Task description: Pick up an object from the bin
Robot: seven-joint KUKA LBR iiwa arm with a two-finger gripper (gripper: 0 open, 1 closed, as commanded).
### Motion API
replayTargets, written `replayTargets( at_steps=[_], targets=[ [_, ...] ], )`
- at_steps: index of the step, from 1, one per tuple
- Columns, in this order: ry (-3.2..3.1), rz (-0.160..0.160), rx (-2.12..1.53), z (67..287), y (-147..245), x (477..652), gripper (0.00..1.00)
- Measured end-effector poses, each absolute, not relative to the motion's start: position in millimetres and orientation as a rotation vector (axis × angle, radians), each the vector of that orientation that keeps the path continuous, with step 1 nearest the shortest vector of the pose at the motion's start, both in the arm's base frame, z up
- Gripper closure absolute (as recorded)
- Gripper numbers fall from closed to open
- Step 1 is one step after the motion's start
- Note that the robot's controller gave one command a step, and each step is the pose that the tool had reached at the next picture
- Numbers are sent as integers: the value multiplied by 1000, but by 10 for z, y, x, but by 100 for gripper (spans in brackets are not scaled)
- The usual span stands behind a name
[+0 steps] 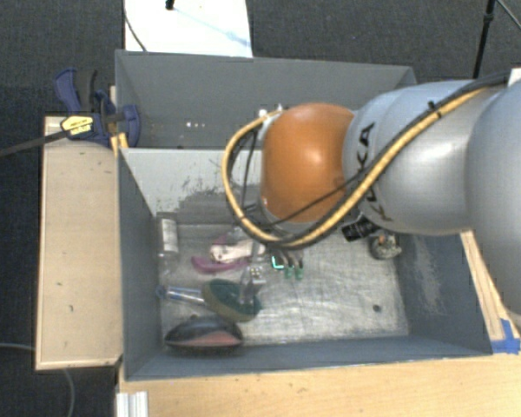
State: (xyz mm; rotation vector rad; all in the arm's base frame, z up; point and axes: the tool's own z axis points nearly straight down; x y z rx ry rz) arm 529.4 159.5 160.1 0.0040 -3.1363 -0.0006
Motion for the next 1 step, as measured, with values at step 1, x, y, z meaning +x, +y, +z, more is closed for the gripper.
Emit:
replayTargets(
  at_steps=[1],
  targets=[
    [-3148, -1, 49, 768, 1395, 5834, 0]
  ],
)
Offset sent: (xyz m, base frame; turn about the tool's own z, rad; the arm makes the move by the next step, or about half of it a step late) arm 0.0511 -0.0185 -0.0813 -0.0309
